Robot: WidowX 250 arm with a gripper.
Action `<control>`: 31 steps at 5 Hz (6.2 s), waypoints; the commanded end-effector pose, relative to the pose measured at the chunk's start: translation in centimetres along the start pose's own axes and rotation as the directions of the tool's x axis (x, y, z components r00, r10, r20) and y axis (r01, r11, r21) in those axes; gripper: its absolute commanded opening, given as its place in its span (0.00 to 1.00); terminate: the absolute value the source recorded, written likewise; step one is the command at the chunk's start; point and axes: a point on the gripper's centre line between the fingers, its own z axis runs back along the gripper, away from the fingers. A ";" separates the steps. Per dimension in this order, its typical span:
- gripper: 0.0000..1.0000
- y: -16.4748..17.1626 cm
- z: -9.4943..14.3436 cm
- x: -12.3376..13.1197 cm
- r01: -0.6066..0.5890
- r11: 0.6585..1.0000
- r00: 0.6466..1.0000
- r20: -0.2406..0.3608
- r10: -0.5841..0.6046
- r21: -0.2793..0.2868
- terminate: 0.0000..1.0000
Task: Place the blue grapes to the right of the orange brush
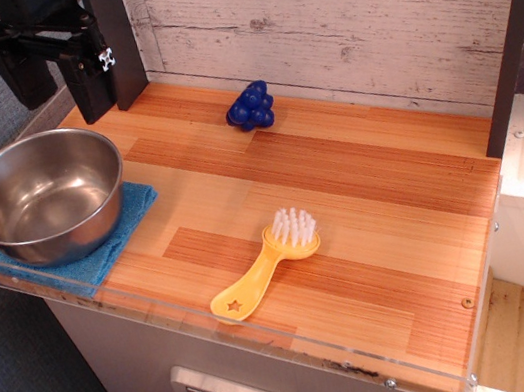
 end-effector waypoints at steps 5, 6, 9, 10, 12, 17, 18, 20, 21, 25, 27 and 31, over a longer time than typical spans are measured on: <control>1.00 -3.3 -3.6 11.5 0.003 1.000 1.000 0.024 -0.003 0.015 0.00; 1.00 -3.6 -5.3 12.2 -0.013 1.000 1.000 0.014 0.013 0.004 0.00; 1.00 -3.5 -8.5 14.7 -0.127 0.991 0.991 0.046 0.125 0.038 0.00; 1.00 -3.6 -9.0 15.0 -0.147 0.989 0.988 0.058 0.146 0.018 0.00; 0.00 -3.1 -8.6 14.6 -0.163 0.987 0.985 0.060 0.163 0.003 0.00; 0.00 -16.1 -3.4 2.1 0.359 0.932 0.933 -0.023 -0.360 -0.049 0.00; 0.00 -17.3 -4.6 -0.1 0.429 0.903 0.901 -0.052 -0.430 -0.029 0.00; 0.00 -19.0 -6.7 0.0 0.506 0.862 0.860 -0.059 -0.507 -0.040 0.00; 0.00 -19.1 -7.3 1.2 0.536 0.841 0.842 -0.027 -0.539 -0.072 0.00; 1.00 -18.2 -3.0 1.7 0.564 0.822 0.825 0.042 -0.563 -0.077 0.00; 1.00 -8.6 5.2 0.0 0.106 0.994 0.990 0.094 -0.102 -0.031 0.00; 1.00 -5.8 3.5 -2.6 0.036 0.999 0.999 0.031 -0.035 -0.005 0.00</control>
